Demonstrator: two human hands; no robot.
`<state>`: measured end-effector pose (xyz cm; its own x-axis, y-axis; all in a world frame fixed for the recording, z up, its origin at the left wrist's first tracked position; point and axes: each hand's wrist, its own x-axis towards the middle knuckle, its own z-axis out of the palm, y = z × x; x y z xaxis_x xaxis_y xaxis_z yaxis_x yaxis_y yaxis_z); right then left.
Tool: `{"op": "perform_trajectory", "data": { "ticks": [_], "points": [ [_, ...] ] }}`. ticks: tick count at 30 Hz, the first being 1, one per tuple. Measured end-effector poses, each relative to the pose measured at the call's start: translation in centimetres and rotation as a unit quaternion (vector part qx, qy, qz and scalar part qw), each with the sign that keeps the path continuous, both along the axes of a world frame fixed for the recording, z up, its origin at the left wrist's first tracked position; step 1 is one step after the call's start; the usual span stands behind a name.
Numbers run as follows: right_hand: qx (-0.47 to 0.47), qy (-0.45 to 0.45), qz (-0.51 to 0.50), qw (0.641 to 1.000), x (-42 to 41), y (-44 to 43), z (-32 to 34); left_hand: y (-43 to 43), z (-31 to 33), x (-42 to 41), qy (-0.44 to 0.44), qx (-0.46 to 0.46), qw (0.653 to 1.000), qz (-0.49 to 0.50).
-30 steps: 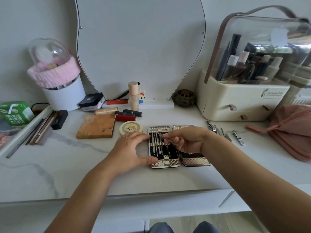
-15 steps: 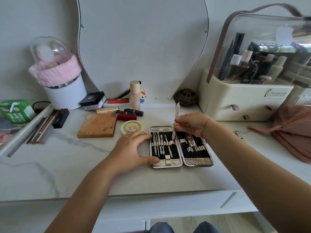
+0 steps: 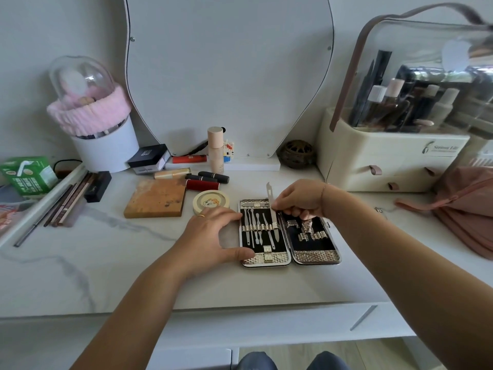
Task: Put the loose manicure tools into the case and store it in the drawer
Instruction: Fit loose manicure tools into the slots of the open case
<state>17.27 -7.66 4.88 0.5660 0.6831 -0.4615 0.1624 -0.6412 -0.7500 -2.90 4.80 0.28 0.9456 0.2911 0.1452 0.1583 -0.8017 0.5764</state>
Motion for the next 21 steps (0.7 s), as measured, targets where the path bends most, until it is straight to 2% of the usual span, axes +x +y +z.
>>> {"op": "perform_trajectory", "data": {
  "ticks": [3,7,10,14,21],
  "points": [
    [-0.033,-0.044,0.04,0.998,-0.4,-0.2,0.6,-0.1,0.0,0.1,-0.002,0.003,1.0,-0.006],
    [-0.084,-0.172,0.076,0.978,-0.9,-0.2,1.3,-0.1,0.1,0.1,0.002,0.011,1.0,-0.004],
    [-0.018,-0.218,0.063,0.974,-0.6,0.2,1.0,0.0,0.5,0.3,0.003,0.014,1.0,-0.004],
    [0.091,-0.316,-0.004,0.944,0.4,1.5,-0.2,0.1,0.4,0.2,0.001,0.012,1.0,-0.001],
    [0.092,-0.317,0.043,0.943,0.6,2.5,-1.3,0.2,-0.2,0.1,-0.01,0.007,1.0,-0.009]
  ]
}}
